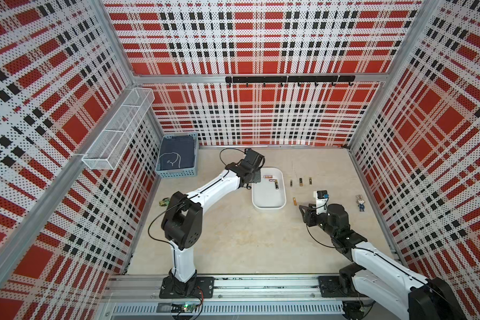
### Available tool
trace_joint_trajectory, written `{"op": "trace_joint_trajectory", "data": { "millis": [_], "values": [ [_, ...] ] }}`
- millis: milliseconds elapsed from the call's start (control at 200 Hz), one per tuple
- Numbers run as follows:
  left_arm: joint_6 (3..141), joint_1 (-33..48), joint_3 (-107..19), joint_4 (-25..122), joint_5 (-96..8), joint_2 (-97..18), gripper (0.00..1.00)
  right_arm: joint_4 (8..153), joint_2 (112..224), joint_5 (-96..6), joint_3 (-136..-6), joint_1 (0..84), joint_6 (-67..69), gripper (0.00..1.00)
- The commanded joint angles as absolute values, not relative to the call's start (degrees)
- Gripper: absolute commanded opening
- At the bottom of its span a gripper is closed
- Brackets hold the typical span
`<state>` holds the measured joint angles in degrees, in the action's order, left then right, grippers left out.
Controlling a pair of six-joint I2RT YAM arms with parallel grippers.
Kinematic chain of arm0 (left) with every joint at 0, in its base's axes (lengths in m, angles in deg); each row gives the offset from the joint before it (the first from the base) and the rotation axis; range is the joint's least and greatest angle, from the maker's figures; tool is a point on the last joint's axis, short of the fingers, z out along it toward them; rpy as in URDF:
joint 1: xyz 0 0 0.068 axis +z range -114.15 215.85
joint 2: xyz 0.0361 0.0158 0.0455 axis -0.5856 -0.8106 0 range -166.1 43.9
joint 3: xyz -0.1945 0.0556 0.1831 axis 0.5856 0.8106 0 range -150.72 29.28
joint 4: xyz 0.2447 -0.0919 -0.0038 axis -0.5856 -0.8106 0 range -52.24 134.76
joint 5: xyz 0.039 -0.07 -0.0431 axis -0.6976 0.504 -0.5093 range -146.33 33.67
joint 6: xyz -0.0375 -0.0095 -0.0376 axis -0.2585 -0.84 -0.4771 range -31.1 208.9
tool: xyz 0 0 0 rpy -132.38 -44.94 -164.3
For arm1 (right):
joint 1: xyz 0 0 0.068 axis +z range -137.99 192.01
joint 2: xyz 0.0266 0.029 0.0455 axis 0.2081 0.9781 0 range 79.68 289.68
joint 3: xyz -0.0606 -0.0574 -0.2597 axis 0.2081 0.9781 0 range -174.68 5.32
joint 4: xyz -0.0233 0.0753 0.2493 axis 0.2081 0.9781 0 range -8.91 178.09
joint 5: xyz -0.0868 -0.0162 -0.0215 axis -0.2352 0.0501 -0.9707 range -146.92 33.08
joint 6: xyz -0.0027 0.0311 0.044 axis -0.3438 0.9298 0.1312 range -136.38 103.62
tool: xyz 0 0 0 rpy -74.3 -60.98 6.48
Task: Take the batteries out of the storage box
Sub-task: Pick up the battery from the storage box, then place the battery at the center of the board.
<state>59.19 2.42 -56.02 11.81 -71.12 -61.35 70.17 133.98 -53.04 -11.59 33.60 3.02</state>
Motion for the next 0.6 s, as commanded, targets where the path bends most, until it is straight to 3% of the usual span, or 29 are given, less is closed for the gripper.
{"op": "trace_joint_trajectory", "data": {
  "millis": [0,256,286,316,591],
  "values": [
    [55.1,4.2,-47.2,12.9,-71.4,-57.3,0.00,74.4,136.7,-53.4,-19.1,35.4,5.3,0.56],
    [52.3,4.1,-30.1,20.1,-67.1,-52.7,0.00,90.1,158.5,-56.8,-49.7,42.6,4.8,0.56],
    [52.3,4.0,-29.3,20.5,-67.2,-53.1,0.00,90.1,160.7,-56.8,-51.8,42.6,4.8,0.56],
    [52.3,3.8,-29.0,20.7,-67.5,-53.6,0.00,99.1,163.5,-59.2,-55.3,42.7,7.1,0.55],
    [53.6,2.2,-29.3,21.7,-68.9,-57.9,0.00,115.9,183.5,-68.4,-77.6,43.5,7.8,0.51]
  ]
}}
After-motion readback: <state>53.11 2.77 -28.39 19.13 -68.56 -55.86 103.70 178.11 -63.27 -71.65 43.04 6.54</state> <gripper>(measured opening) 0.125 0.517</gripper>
